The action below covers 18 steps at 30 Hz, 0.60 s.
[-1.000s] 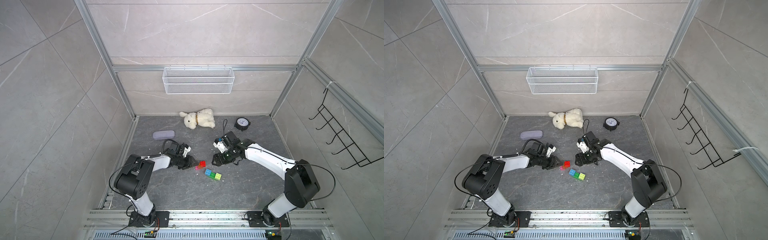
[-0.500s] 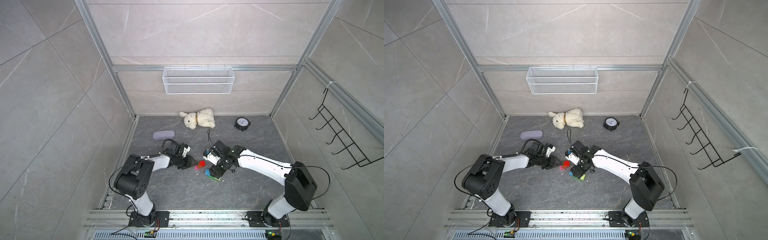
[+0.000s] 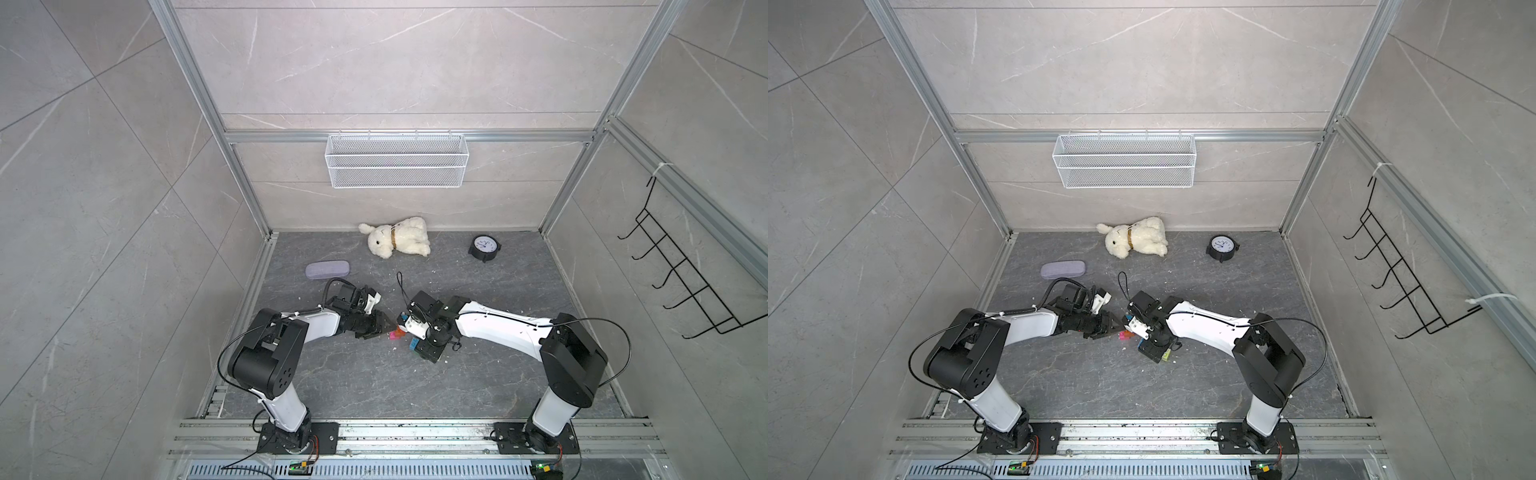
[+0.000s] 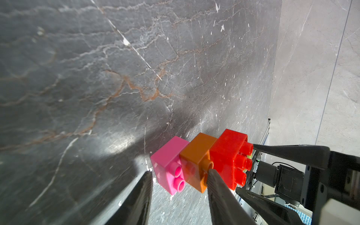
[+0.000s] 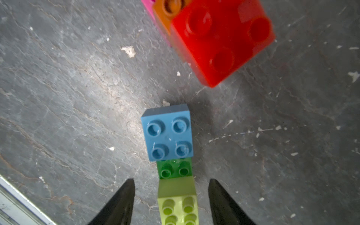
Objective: Assemble the letter y with lego
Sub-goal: Pick up the lego brick from the center of the board.
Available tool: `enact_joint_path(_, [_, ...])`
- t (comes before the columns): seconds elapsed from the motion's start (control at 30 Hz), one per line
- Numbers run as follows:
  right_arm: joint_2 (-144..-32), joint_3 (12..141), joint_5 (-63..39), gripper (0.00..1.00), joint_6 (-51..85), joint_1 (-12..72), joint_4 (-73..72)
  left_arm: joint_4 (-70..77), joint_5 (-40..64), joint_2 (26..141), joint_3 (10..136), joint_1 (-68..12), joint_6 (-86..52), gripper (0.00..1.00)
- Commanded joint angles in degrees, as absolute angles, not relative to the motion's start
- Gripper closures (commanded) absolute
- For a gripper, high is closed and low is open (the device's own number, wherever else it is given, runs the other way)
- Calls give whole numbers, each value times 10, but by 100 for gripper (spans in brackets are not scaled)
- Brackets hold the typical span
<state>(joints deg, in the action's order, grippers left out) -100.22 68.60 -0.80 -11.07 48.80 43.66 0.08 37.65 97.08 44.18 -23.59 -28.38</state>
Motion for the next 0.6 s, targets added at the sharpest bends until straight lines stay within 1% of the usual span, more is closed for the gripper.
enact_joint_path(0.0, [-1018,700,5,38,-127,493,429,-68,309,986,431,-229,-282,52])
enact_joint_path(0.17, [-1027,699,1,42,-135,498,423,-69,309,985,429,-229,-281,52])
enact_joint_path(0.4, [-1038,689,4,46,-141,502,410,-69,309,986,429,-229,-281,52])
enact_joint_path(0.57, [-1045,685,10,52,-144,504,403,-69,309,986,428,-229,-281,52])
